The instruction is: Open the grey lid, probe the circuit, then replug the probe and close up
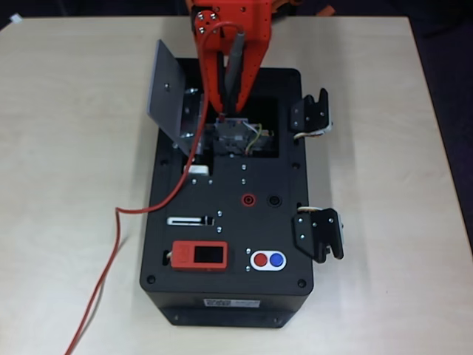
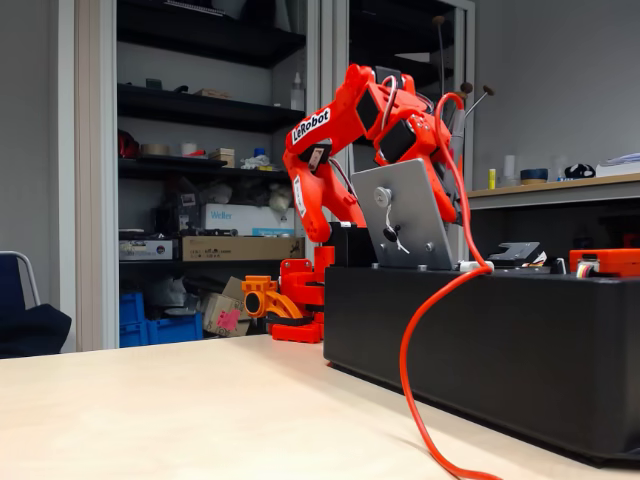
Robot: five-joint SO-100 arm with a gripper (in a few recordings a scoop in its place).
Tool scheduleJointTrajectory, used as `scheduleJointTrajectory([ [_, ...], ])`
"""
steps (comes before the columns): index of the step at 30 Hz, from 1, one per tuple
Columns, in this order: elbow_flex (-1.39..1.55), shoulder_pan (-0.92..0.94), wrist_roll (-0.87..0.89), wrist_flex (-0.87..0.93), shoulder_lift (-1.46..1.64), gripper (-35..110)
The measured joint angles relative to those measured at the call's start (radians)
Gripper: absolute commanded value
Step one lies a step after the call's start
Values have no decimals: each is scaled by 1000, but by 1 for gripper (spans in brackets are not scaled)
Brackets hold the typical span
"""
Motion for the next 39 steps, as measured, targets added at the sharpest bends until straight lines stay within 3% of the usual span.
scheduleJointTrajectory([
  [13,67,0,17,-40,34,1],
  [28,92,-12,28,-34,54,19],
  [39,109,-28,28,-49,55,14],
])
